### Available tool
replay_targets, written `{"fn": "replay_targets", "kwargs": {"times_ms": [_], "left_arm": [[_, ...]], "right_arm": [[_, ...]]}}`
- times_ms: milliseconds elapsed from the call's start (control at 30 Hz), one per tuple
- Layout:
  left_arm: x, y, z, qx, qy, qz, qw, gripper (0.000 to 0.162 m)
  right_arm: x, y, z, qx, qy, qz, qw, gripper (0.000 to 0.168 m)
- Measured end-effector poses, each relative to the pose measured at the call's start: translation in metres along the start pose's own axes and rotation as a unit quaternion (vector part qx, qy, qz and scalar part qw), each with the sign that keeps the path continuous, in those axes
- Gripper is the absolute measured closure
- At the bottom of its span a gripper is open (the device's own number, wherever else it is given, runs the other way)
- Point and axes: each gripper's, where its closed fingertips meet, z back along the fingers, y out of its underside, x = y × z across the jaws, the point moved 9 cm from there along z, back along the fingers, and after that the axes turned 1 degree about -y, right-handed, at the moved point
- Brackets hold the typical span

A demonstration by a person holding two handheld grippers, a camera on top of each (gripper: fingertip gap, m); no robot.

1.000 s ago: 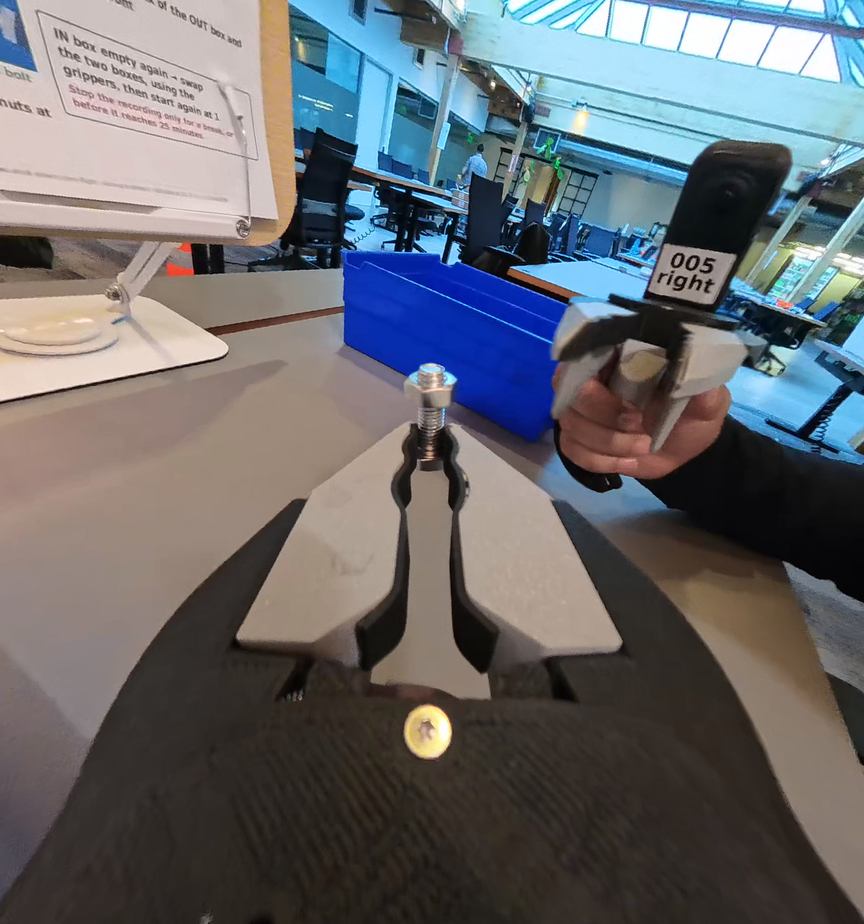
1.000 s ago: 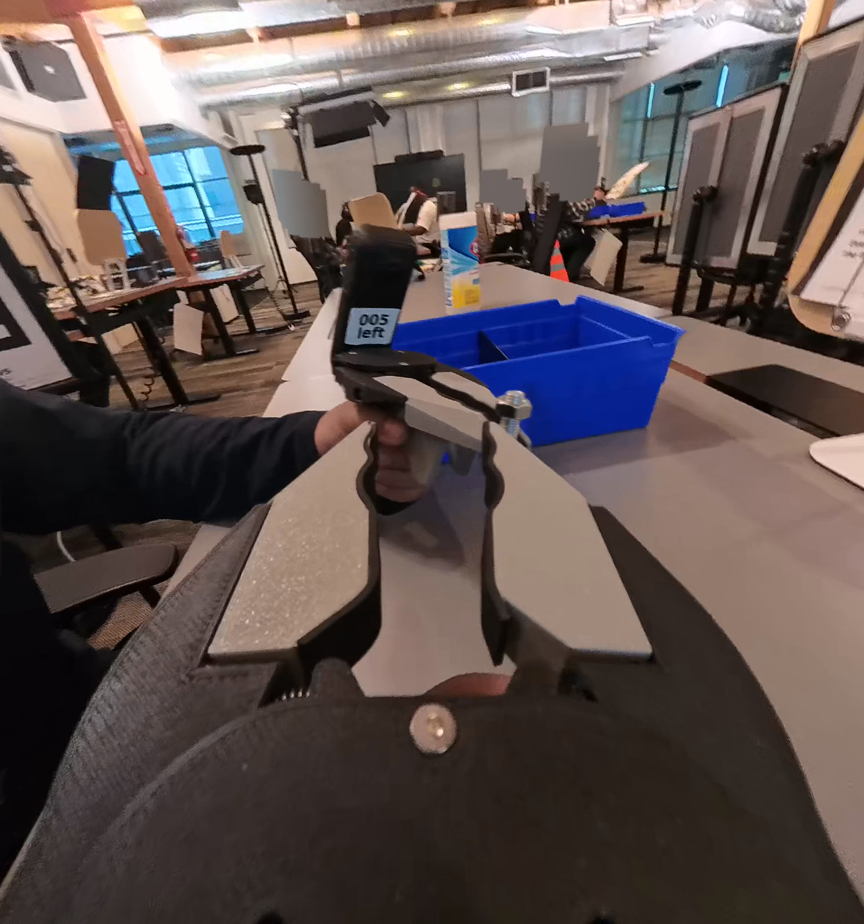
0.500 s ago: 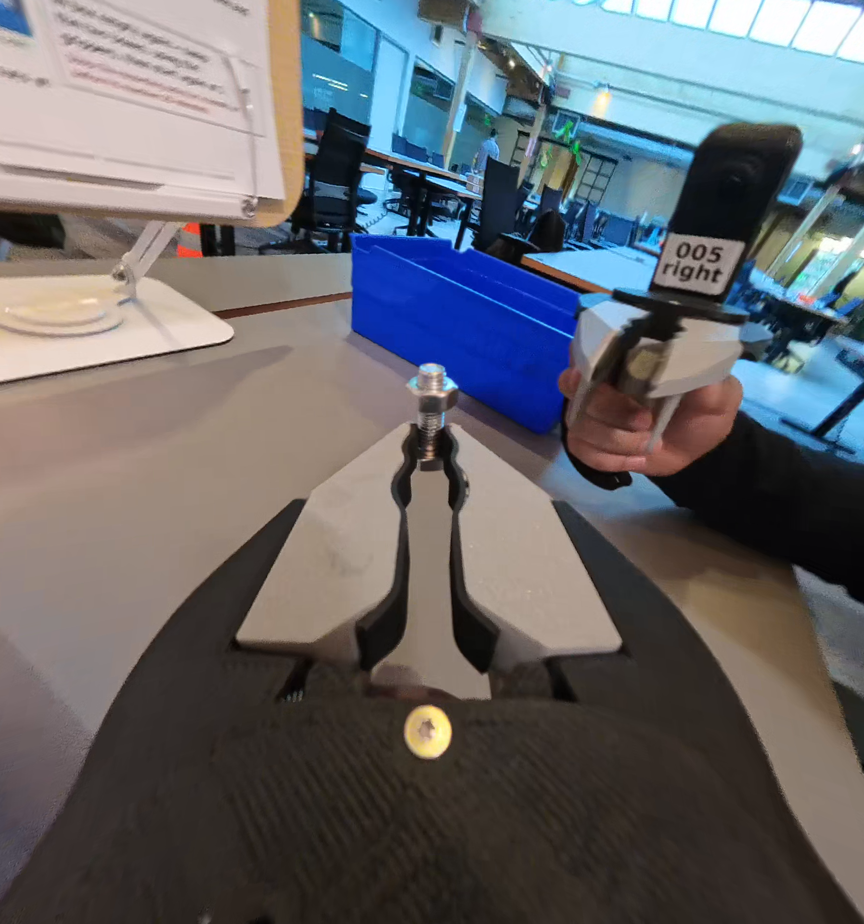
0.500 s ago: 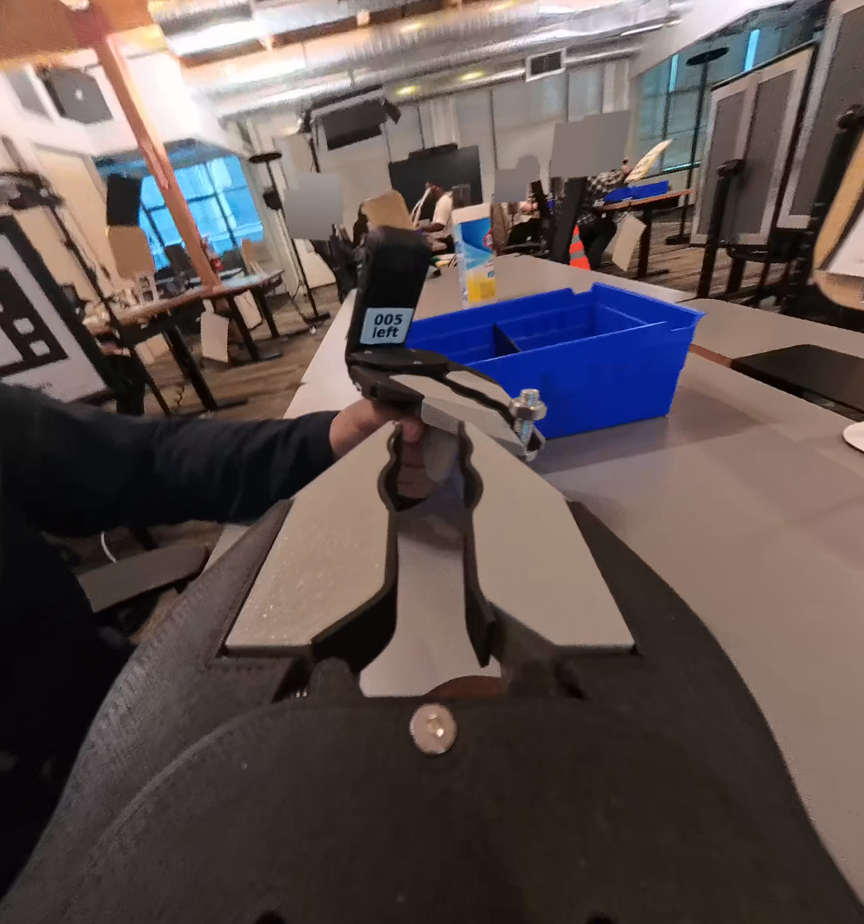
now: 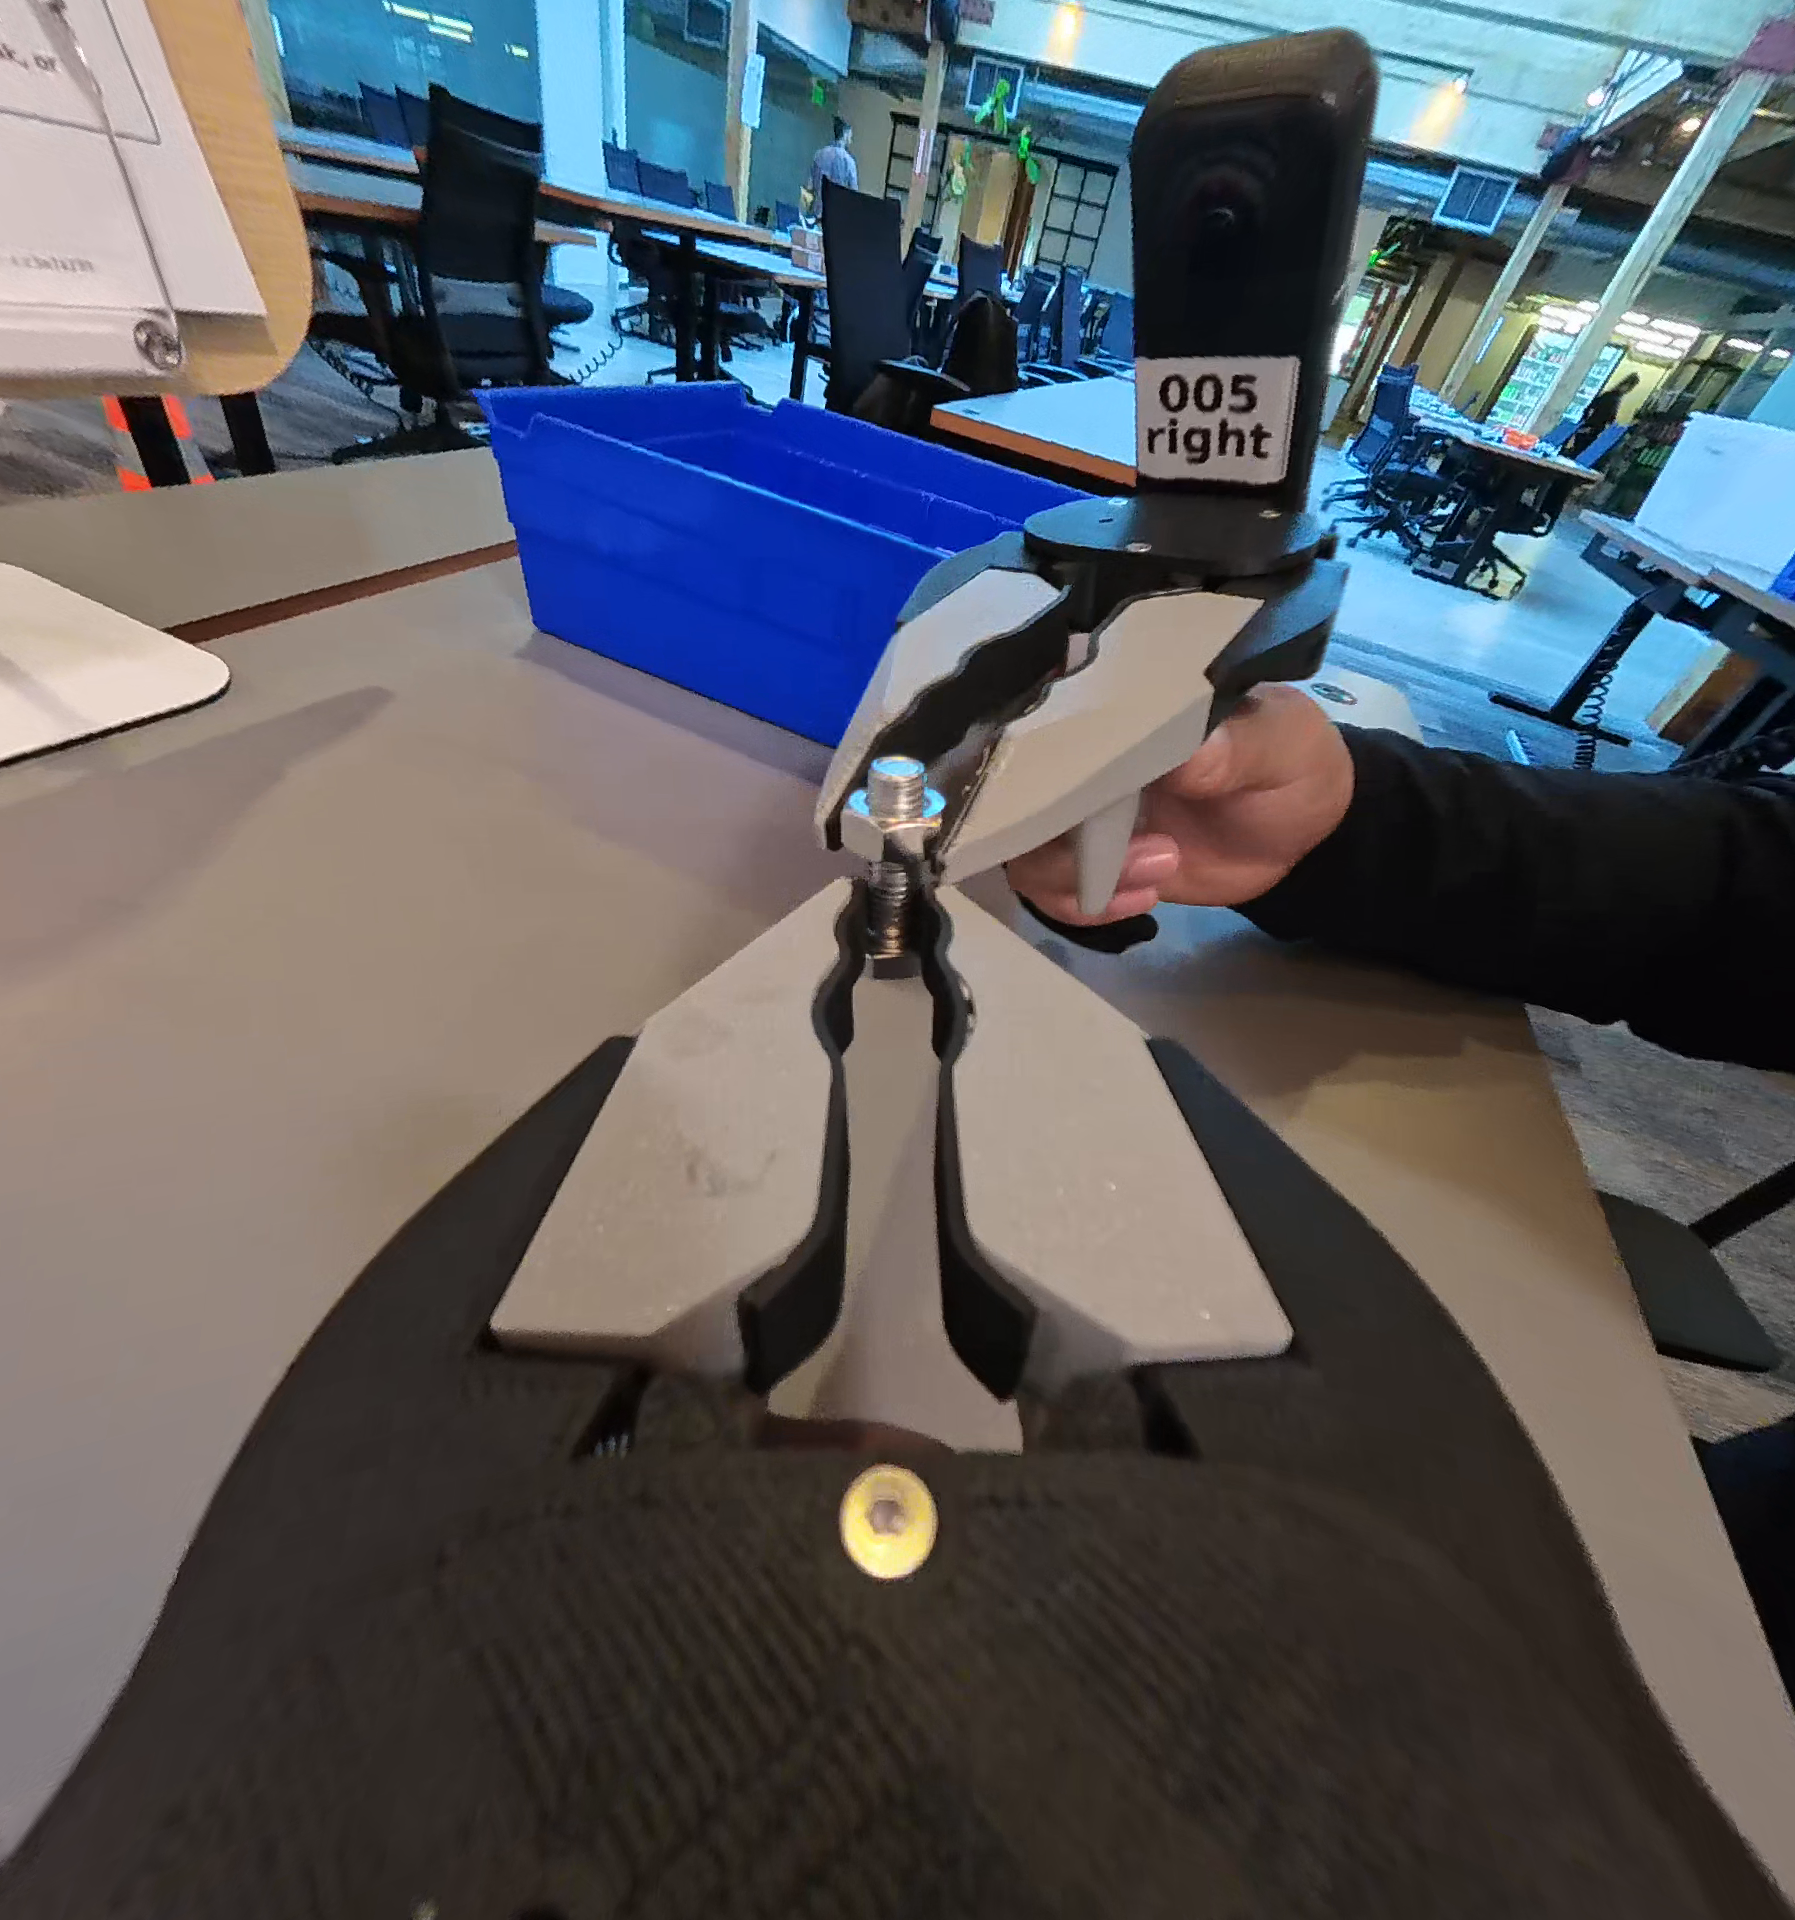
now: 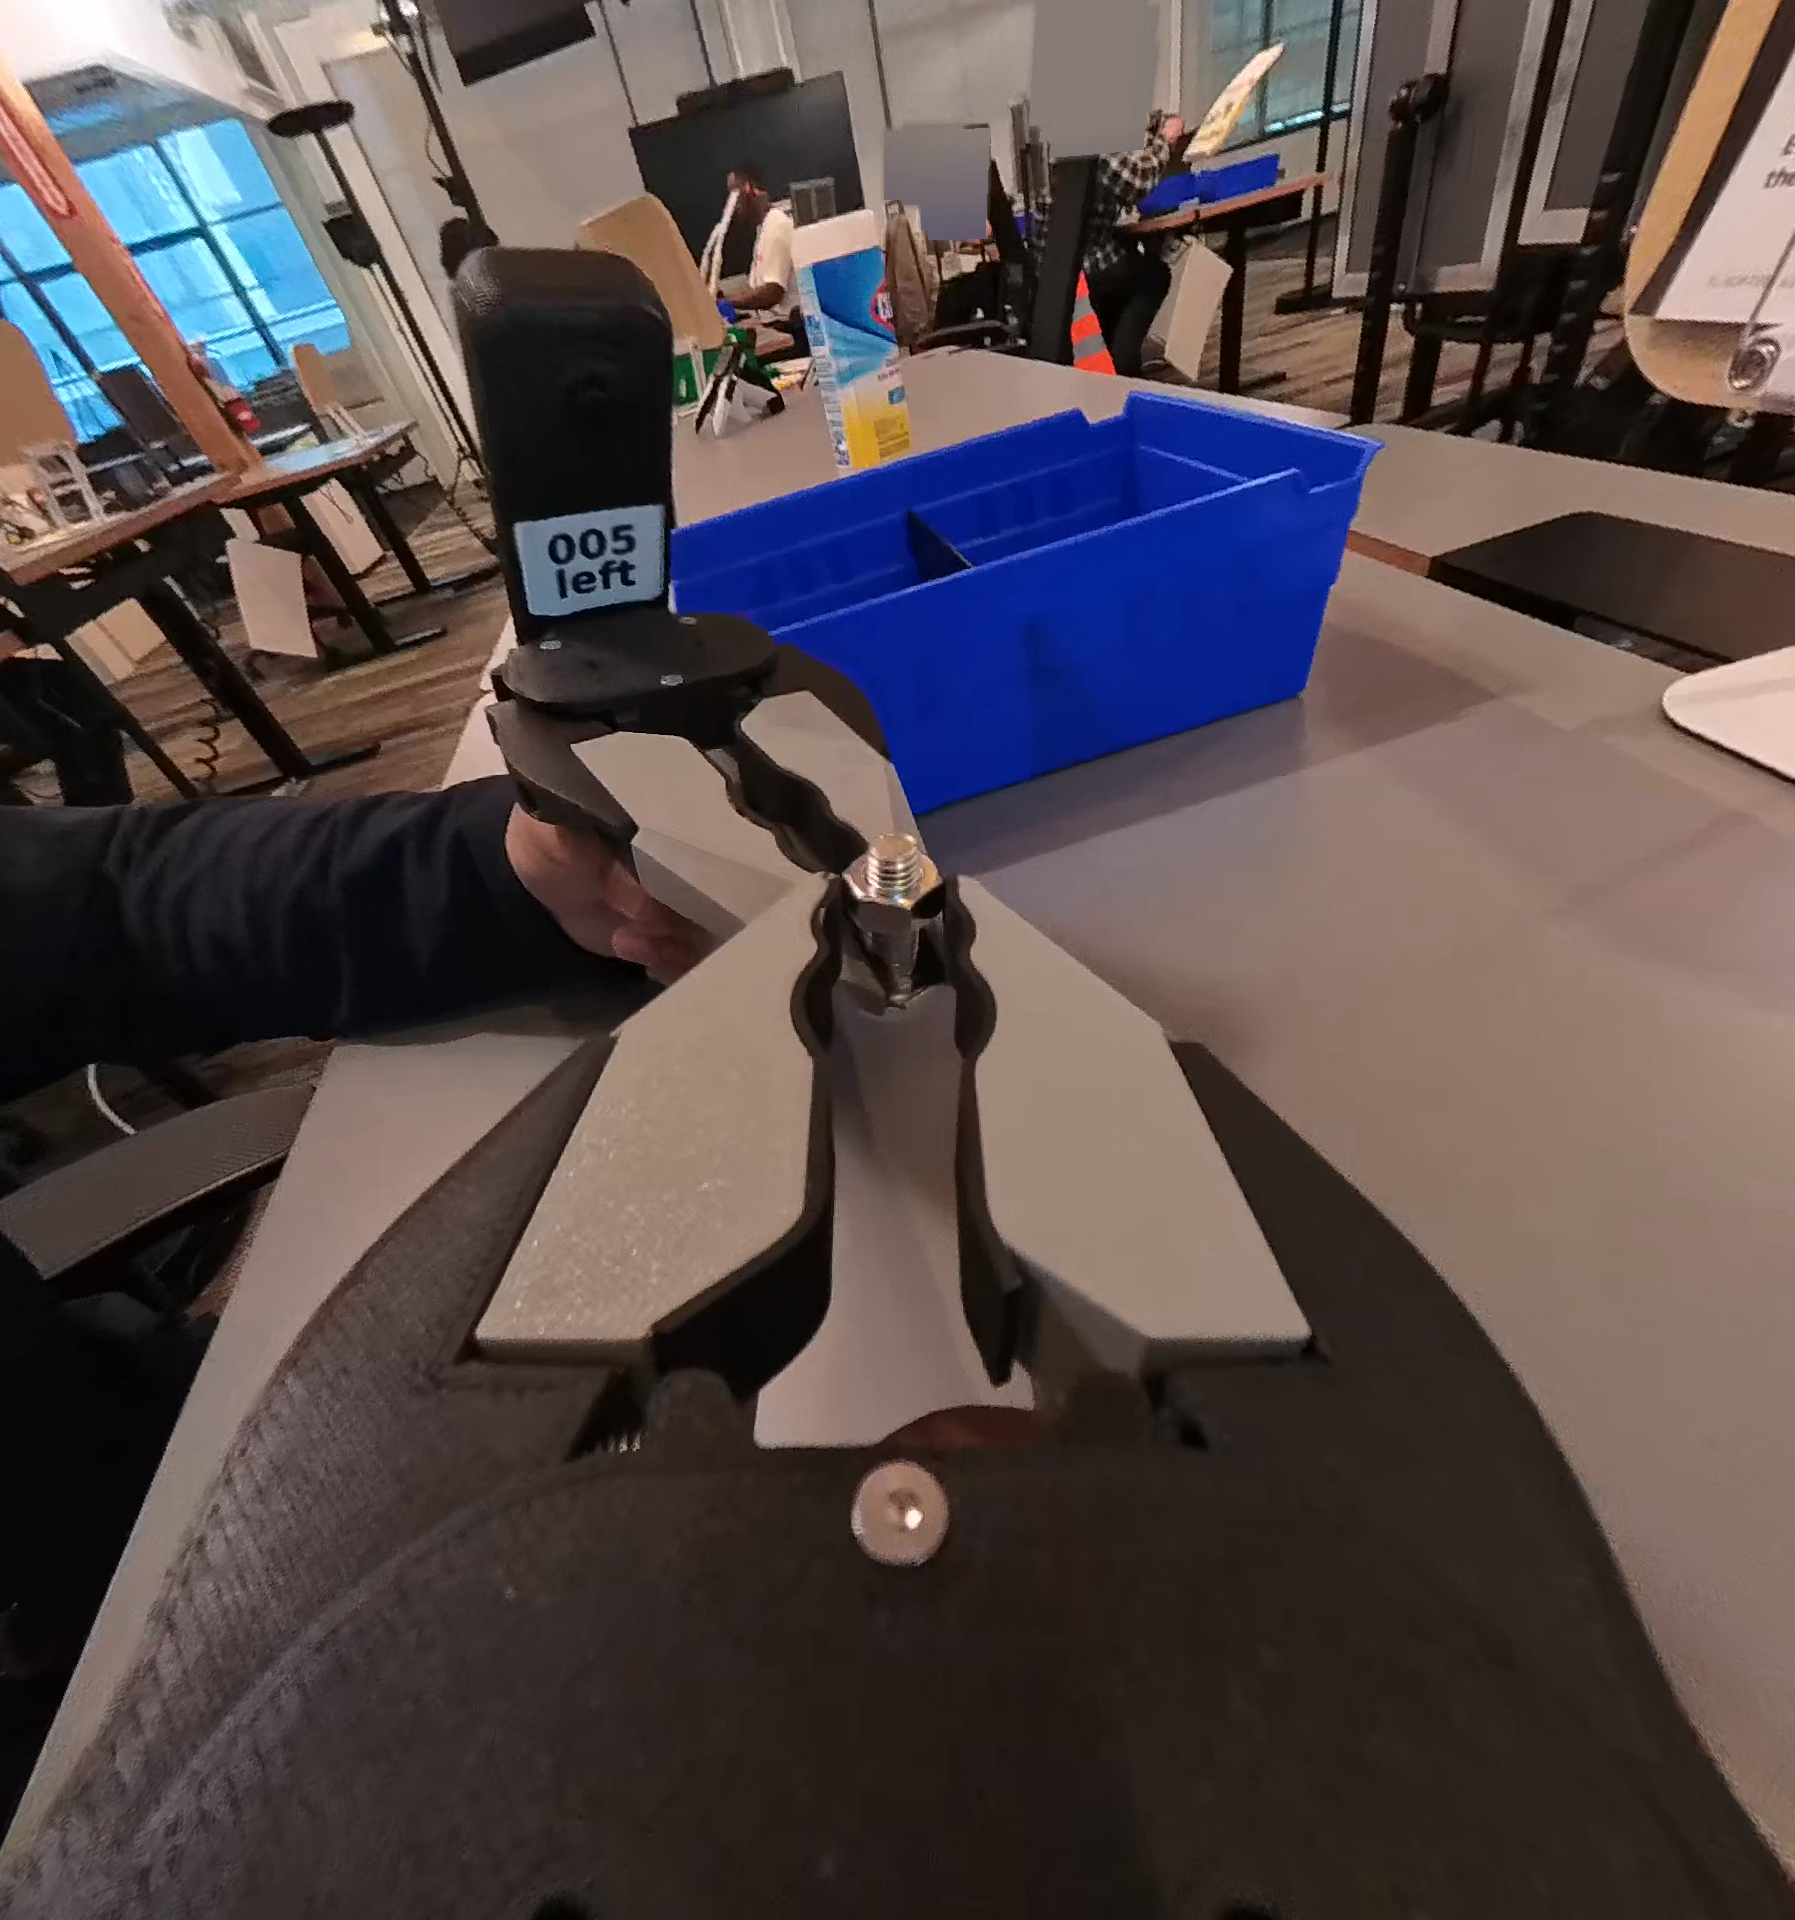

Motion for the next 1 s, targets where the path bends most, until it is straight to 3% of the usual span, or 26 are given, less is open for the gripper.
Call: {"fn": "replay_targets", "kwargs": {"times_ms": [200, 333, 400, 533, 600, 700, 867, 1000], "left_arm": [[0.009, -0.003, 0.004, -0.022, -0.003, 0.052, 0.998, 0.131], [0.012, -0.001, 0.004, -0.013, -0.011, 0.052, 0.998, 0.13], [0.011, 0.0, 0.003, -0.007, -0.013, 0.051, 0.999, 0.131], [0.011, 0.003, 0.0, 0.013, -0.03, 0.037, 0.999, 0.134], [0.011, 0.005, -0.002, 0.019, -0.03, 0.04, 0.999, 0.134], [0.014, 0.008, -0.003, 0.027, -0.033, 0.047, 0.998, 0.134], [0.019, 0.01, -0.003, 0.034, -0.044, 0.058, 0.997, 0.135], [0.022, 0.01, -0.001, 0.031, -0.049, 0.062, 0.996, 0.136]], "right_arm": [[-0.008, -0.012, 0.017, -0.037, 0.066, 0.013, 0.997, 0.153], [-0.008, -0.039, 0.049, -0.089, 0.144, 0.069, 0.983, 0.152], [-0.006, -0.057, 0.077, -0.112, 0.214, 0.119, 0.963, 0.152], [-0.015, -0.081, 0.145, -0.138, 0.395, 0.186, 0.889, 0.152], [-0.028, -0.081, 0.171, -0.111, 0.455, 0.178, 0.865, 0.152], [-0.061, -0.061, 0.19, -0.017, 0.472, 0.087, 0.877, 0.153], [-0.105, -0.007, 0.185, 0.151, 0.421, -0.062, 0.893, 0.152], [-0.115, 0.005, 0.181, 0.192, 0.443, -0.057, 0.874, 0.153]]}}
